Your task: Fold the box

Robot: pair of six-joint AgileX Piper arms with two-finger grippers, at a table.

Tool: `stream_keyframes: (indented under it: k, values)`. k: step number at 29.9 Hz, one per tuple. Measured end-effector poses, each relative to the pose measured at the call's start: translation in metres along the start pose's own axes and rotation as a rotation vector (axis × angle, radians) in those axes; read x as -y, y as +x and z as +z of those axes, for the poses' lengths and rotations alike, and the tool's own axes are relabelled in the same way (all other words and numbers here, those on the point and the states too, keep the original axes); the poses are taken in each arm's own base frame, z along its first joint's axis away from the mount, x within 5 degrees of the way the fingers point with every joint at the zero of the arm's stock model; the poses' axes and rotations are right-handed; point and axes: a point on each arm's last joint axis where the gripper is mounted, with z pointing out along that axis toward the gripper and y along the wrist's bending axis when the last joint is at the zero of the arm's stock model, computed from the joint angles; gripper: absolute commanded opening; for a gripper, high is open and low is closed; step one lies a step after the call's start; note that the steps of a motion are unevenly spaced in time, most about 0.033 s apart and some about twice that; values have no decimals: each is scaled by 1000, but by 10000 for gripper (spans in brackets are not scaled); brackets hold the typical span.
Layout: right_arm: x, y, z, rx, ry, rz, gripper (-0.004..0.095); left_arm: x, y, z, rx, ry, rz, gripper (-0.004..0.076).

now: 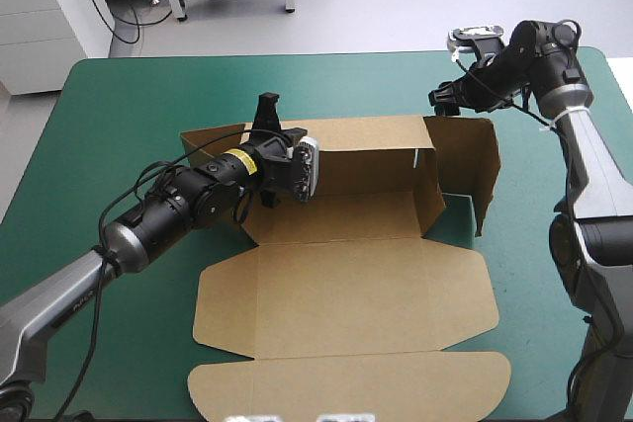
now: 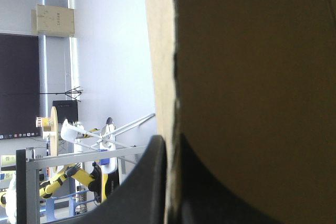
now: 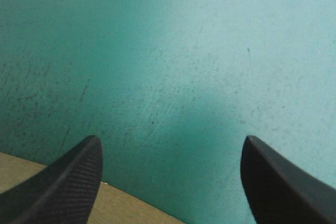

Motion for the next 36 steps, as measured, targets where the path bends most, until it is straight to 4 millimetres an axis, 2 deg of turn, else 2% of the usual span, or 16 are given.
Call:
stream_keyframes:
  k: [2, 10, 17, 24, 33, 36]
  values:
    - [-1, 2, -3, -1, 1, 1, 678, 0, 0, 0, 0, 0, 0, -8]
    - [-7, 16, -34, 12, 34, -15, 678, 0, 0, 0, 0, 0, 0, -8]
    - [-12, 39, -37, -44, 21, -33, 678, 0, 0, 0, 0, -1, 0, -8]
    - [-24, 57, -40, -39, -76, -55, 678, 0, 0, 0, 1, -4, 0, -8]
    - [-29, 88, -37, 50, -69, -116, 678, 0, 0, 0, 1, -5, -1, -8]
    - [-33, 101, -44, 127, -52, -158, 678, 0, 0, 0, 1, -5, -1, -8]
